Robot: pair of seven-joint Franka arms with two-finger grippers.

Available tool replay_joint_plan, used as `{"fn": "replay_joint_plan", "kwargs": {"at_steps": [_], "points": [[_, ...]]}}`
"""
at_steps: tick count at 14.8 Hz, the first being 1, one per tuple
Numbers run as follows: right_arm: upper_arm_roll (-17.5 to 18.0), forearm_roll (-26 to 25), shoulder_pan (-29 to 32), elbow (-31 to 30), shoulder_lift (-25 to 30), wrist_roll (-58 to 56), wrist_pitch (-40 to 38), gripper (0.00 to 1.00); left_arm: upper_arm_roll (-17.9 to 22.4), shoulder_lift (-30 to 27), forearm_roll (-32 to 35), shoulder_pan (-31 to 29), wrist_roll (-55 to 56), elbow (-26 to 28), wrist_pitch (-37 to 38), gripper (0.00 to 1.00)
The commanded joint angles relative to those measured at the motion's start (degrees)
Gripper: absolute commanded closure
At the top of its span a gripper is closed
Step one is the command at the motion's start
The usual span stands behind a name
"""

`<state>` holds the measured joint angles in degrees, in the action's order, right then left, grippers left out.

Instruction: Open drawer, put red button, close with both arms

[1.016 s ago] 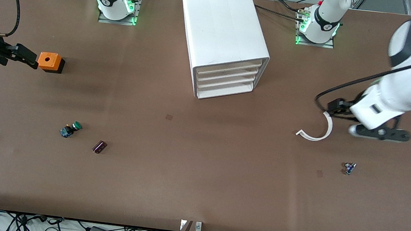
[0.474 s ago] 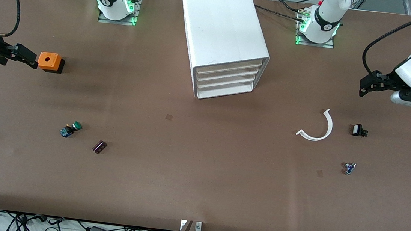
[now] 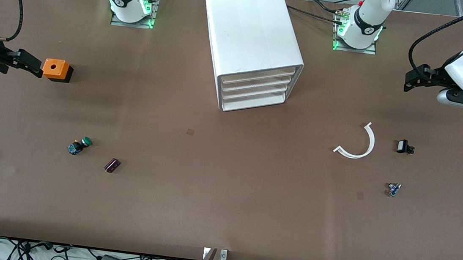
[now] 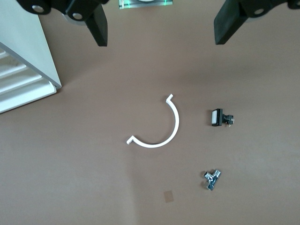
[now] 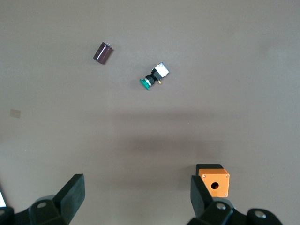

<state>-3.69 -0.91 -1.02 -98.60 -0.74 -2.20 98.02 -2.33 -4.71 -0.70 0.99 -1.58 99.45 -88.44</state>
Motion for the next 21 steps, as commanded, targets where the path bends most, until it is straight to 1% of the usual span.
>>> {"fn": "replay_joint_plan", "kwargs": {"at_steps": [1,3,7,21], "points": [[0.53,-0.85,-0.04,-0.72,1.27,-0.53,-0.2,0.0,0.31,3.12,0.34,0.33,-1.32,-4.25,1.78,0.0],[0.53,-0.85,-0.04,-0.72,1.27,-0.44,-0.11,0.0,0.31,5.32,0.69,0.41,-1.32,-7.41,1.87,0.0],[0.53,-0.85,-0.04,-0.72,1.36,-0.44,-0.03,0.0,0.22,6.29,1.05,1.2,-1.14,-9.7,1.78,0.0],[0.53,-0.94,0.05,-1.51,2.06,-0.44,-0.11,0.0,0.05,6.91,0.96,1.03,-1.32,-9.8,0.64,0.0]]}}
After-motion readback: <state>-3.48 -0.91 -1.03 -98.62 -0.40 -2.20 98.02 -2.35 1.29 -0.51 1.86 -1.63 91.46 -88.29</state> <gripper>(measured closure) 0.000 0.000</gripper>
